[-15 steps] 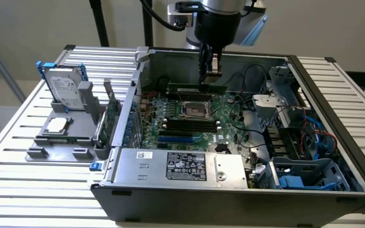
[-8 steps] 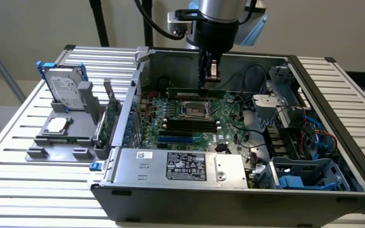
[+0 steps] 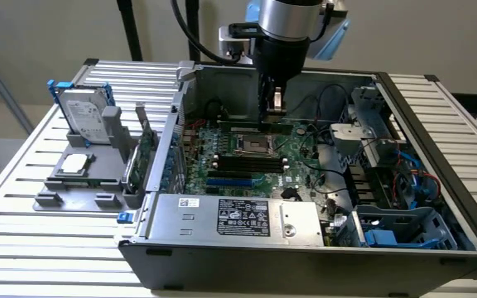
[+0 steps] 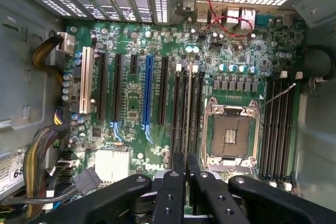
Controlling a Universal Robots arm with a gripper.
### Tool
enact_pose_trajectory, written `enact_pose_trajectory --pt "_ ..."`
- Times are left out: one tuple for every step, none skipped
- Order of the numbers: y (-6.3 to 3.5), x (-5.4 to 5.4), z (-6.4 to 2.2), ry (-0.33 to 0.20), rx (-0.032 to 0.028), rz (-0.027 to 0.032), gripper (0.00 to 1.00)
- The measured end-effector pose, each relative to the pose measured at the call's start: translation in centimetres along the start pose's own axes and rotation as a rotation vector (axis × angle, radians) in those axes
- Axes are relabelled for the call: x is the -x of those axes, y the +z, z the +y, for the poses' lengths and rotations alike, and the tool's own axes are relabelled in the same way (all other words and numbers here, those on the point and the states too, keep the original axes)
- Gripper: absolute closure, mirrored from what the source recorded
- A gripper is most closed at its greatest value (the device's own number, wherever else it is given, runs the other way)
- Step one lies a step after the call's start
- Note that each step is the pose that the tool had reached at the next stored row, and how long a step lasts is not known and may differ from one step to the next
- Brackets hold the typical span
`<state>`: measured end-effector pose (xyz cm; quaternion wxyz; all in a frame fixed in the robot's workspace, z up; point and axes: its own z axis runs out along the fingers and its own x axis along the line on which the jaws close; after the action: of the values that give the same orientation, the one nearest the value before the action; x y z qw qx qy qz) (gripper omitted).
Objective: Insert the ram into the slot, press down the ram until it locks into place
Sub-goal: 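Insert the ram into the slot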
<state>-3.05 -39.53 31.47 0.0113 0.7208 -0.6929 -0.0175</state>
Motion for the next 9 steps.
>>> enact_pose_trajectory --pt "0.18 0.0 -0.01 0.001 0.0000 0.0004 0.87" --pt "0.36 0.0 -0.01 0.003 0.0000 0.0006 0.87" --pt "0.54 0.0 -0.01 0.005 0.0000 0.0009 0.87" --pt "0.73 0.0 -0.01 0.007 0.0000 0.0012 0.87" --pt "0.91 0.0 -0.02 0.010 0.0000 0.0012 0.87" --pt "1.10 0.0 -0.02 0.012 0.0000 0.0013 0.87" --pt "1.28 0.0 -0.02 0.014 -0.0001 0.0012 0.87" --pt "1.46 0.0 -0.03 0.015 -0.0001 0.0012 0.87" --pt "1.65 0.0 -0.04 0.015 -0.0001 0.0014 0.87"
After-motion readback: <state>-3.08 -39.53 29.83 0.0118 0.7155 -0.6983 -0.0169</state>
